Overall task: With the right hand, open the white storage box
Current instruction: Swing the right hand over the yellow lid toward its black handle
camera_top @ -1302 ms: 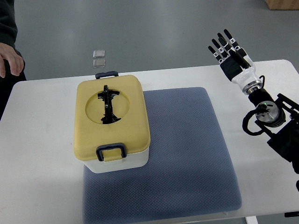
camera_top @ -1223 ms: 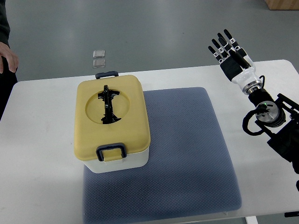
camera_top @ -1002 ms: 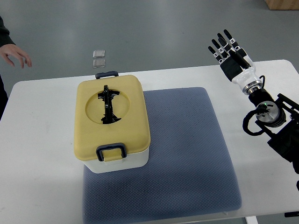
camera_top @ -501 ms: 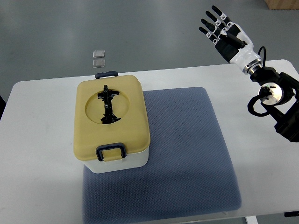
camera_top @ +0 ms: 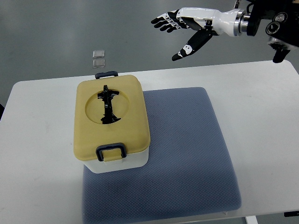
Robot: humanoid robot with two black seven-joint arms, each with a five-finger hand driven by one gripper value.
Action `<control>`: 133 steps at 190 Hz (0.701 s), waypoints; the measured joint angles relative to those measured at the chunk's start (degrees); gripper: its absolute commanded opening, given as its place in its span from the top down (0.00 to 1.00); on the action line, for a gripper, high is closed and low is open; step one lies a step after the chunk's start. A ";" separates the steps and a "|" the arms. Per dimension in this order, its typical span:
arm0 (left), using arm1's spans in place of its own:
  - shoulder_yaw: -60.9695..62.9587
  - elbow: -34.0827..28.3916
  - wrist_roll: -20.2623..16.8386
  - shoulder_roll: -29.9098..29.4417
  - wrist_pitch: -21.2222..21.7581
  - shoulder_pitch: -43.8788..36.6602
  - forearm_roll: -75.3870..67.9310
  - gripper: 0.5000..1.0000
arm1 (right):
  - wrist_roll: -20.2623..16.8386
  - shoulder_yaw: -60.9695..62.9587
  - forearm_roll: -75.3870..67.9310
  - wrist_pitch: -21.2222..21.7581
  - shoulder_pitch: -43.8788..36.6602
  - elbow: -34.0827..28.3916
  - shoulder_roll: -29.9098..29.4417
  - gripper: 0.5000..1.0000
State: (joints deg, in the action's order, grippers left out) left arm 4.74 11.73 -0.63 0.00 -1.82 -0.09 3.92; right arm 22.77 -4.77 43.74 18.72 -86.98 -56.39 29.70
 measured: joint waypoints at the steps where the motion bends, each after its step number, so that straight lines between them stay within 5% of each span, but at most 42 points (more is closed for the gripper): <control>1: 0.00 0.00 0.05 0.00 0.00 0.00 0.00 0.00 | 0.13 -0.26 0.26 -0.28 -0.26 -0.18 -0.01 0.14; 69: -0.08 0.12 0.89 0.00 0.06 -0.01 0.04 0.00 | 7.07 -8.02 7.22 -17.73 -3.56 -7.12 -4.53 0.15; 133: -0.07 0.14 0.96 0.00 0.04 -0.11 0.07 0.00 | 8.56 -7.66 7.56 -25.06 1.65 -6.50 -9.82 0.15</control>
State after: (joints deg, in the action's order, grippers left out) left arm 4.67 11.87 0.33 0.00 -1.79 -0.20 3.99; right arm 31.33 -12.42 51.30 -6.34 -85.33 -62.89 19.89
